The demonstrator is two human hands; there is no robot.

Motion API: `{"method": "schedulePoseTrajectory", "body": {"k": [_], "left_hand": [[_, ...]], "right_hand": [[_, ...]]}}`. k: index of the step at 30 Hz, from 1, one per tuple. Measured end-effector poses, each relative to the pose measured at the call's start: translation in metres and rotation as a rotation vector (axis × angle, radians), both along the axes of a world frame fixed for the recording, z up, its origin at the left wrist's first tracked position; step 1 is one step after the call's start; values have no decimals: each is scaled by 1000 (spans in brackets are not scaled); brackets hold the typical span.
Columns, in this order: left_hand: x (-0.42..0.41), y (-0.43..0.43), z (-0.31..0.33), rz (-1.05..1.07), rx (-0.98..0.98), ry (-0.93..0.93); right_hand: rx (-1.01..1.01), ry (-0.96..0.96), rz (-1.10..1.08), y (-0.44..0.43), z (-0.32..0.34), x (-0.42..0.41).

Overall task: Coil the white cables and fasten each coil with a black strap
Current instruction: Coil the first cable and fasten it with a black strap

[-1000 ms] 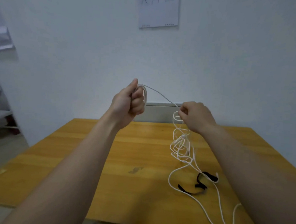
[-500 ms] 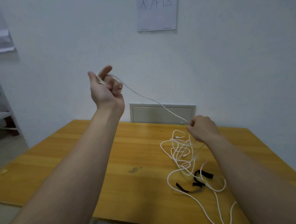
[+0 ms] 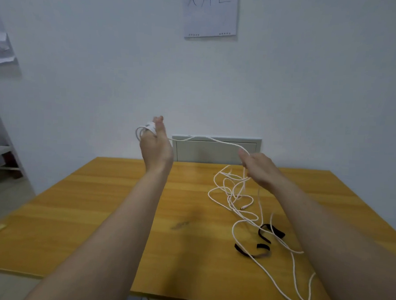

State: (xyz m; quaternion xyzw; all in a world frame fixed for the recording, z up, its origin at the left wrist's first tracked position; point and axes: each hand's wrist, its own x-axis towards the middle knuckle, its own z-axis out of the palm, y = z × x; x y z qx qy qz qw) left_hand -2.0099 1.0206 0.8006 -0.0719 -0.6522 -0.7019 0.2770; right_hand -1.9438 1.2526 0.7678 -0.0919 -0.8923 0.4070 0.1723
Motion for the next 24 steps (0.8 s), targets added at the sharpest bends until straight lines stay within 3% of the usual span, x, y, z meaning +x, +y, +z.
{"method": "schedulePoseTrajectory", "body": {"k": [4, 9, 18, 24], "left_hand": [[6, 17, -16, -173, -427, 171], [9, 41, -38, -334, -710, 232], [10, 48, -42, -461, -703, 54], [3, 41, -27, -464, -465, -42]], "right_hand": [[-217, -48, 194, -12, 10, -2], [-385, 10, 265, -26, 21, 1], [-390, 39, 291, -28, 6, -4], [-235, 6, 374, -17, -21, -11]]}}
